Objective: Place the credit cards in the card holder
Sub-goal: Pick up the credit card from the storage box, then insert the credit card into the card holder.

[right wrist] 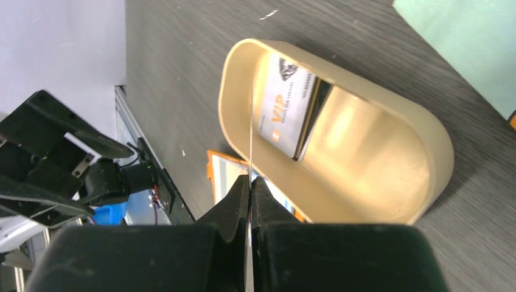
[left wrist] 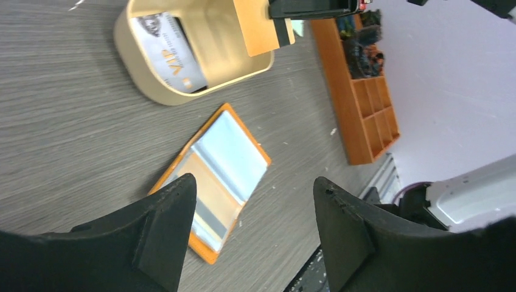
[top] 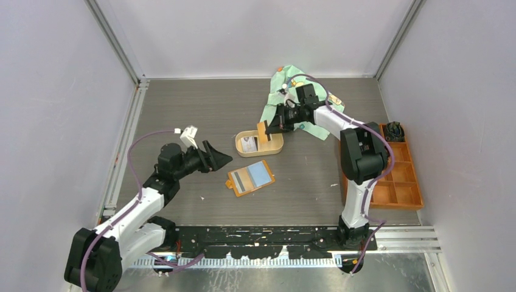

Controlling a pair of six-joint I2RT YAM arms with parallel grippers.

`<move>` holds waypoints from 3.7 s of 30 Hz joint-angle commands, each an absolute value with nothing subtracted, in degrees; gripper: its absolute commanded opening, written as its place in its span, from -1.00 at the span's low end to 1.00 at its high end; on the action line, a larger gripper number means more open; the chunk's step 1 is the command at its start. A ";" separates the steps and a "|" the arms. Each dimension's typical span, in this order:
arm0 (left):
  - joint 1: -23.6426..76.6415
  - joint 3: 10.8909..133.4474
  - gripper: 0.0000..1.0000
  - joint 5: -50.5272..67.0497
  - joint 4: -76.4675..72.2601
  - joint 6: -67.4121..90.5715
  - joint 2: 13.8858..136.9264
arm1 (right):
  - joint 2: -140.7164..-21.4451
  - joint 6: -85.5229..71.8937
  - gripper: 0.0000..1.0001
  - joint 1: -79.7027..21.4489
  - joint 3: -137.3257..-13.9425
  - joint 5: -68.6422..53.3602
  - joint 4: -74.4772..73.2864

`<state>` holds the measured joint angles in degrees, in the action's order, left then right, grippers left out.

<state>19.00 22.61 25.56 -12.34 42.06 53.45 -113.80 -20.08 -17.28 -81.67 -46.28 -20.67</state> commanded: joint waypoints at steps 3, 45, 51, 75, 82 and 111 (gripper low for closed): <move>18.66 18.23 0.40 33.92 -33.43 48.29 52.44 | -104.49 -16.09 -0.98 -16.65 -77.94 -54.19 -16.44; 42.54 15.25 -1.00 23.82 -58.97 42.27 63.45 | -80.49 -5.08 -0.65 -28.75 -53.14 -73.72 -2.65; 42.75 16.16 -1.00 29.25 -39.07 33.61 57.33 | -78.75 31.03 0.16 -27.51 -56.61 -73.31 -31.90; 48.43 20.92 -1.00 31.00 -30.91 25.38 59.88 | -80.67 32.77 -0.07 -29.13 -54.05 -74.09 -29.48; 48.52 21.01 -1.00 30.74 -30.32 25.22 60.07 | -81.99 28.52 -0.50 -31.20 -53.75 -73.09 -26.46; 37.72 13.00 0.35 2.50 -8.35 44.25 48.60 | -99.01 -14.14 -0.98 -25.06 -52.41 -51.50 -2.11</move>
<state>42.17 10.57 -1.83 -3.29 41.78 43.46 -98.83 -11.35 -25.34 -51.37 -50.41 -5.67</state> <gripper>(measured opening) 0.684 0.039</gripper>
